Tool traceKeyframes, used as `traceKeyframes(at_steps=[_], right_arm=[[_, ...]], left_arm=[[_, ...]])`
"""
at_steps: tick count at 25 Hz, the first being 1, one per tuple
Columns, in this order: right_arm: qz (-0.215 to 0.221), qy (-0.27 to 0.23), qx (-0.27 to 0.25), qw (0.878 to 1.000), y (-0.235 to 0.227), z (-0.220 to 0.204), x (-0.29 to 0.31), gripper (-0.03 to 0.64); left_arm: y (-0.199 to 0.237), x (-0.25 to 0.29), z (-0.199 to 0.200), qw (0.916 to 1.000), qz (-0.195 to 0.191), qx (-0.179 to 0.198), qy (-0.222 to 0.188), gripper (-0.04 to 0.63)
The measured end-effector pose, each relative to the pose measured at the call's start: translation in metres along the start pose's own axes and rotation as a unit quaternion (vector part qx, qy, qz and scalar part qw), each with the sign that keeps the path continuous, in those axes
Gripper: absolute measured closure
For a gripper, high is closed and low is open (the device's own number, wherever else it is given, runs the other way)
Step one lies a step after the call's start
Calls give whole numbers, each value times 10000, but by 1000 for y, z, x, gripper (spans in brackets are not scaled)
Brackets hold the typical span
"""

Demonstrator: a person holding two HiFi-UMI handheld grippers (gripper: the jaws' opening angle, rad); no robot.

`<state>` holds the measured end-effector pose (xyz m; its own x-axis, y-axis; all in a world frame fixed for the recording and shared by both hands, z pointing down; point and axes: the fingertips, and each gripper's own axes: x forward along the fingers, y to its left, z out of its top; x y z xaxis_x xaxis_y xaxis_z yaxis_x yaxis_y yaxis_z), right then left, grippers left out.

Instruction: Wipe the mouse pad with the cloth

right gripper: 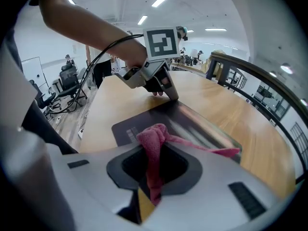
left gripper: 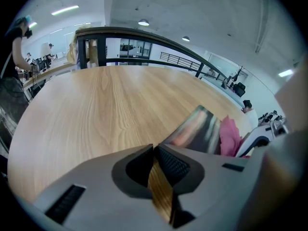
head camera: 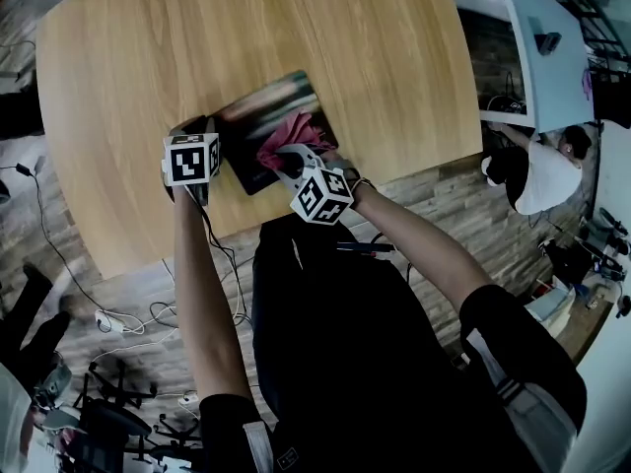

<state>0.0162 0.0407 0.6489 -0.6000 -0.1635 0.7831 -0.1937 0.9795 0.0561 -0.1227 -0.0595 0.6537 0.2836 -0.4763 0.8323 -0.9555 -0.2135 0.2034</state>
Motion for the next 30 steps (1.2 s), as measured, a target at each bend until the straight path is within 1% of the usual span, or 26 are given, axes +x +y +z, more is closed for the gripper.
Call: traceKeyframes(at_steps=[9,11,14,15,17,19,20,21,22,24,25,27,28,29,30], right_arm=[[98,86,71,9999,34,-23,-22,551],[201,176,71,9996,42,-29,-25,551],[518,394,62,9979,55,-40,-27,551],[637,440,168,9969,57,-41,-29,552],[735,318,636,9948,53,-37,-37,551],[526,-131,1309,9899,31,-22,-50,551],[354,-413,1665,9845,15,-12,-58,551],[171,-695,2028,9766,-3,-3,-66,551],[-14,-958,2400,9660,-21,4,-76,551],[-461,-1425,3095,9390,-63,14,-98,551],[-748,-1602,3385,9242,-85,16,-109,551],[-1402,-1758,3802,8971,-129,11,-128,551],[-1724,-1733,3908,8874,-148,6,-134,551],[-2008,-1653,3942,8814,-164,0,-137,551],[-2235,-1530,3918,8793,-177,-6,-136,551]], left_arm=[[0,-1,1,10000,58,44,-59,545],[0,0,0,10000,37,73,-50,545],[1,1,-1,10000,23,79,-37,545],[1,1,-1,10000,26,76,-32,545],[-1,1,-2,10000,5,41,-27,545],[-2,2,-2,10000,-57,-68,-30,545],[-2,1,-3,9999,-81,-145,-27,545],[0,-1,-2,9997,-84,-234,-46,545],[1,-5,0,9994,-62,-325,-110,546],[2,-15,9,9985,-2,-436,-325,546],[-1,-20,14,9983,11,-411,-423,546],[-14,-26,23,9984,-31,-195,-528,546],[-22,-25,26,9986,-91,-56,-527,546],[-31,-23,28,9986,-168,65,-497,546],[-39,-19,28,9986,-255,149,-446,546]])
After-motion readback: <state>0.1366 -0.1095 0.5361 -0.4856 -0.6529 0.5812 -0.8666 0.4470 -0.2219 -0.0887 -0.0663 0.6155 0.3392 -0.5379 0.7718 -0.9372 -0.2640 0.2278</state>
